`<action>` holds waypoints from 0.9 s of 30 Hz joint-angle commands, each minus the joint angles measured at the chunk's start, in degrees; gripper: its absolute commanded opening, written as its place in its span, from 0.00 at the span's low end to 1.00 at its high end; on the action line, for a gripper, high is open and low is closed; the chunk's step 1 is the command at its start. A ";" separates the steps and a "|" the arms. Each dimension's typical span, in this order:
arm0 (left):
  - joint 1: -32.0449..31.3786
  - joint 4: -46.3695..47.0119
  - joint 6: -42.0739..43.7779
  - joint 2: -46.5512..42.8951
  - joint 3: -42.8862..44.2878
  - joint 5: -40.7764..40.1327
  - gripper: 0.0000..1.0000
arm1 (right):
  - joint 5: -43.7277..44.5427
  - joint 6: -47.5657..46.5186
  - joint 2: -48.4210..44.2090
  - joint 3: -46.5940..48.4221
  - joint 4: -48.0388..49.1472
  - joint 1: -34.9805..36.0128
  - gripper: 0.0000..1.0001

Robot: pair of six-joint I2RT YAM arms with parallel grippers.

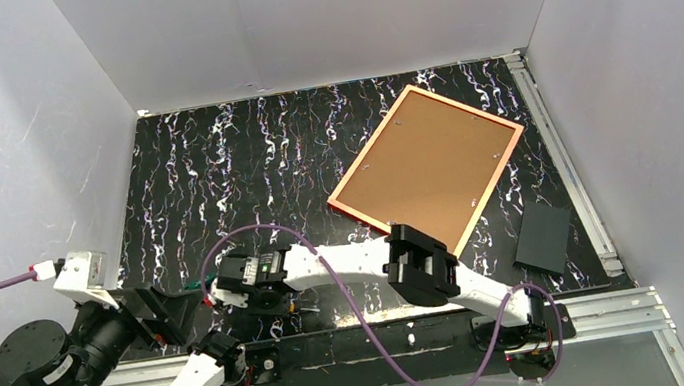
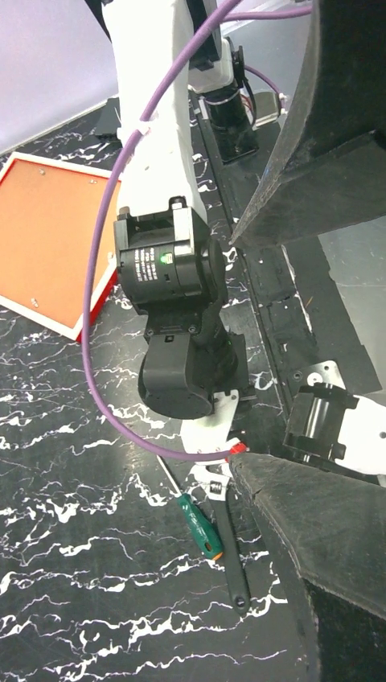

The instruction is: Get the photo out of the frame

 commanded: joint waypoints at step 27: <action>-0.16 1.22 -0.94 1.60 -4.78 0.41 0.98 | 10.01 11.60 -30.90 -21.41 7.33 -2.93 0.83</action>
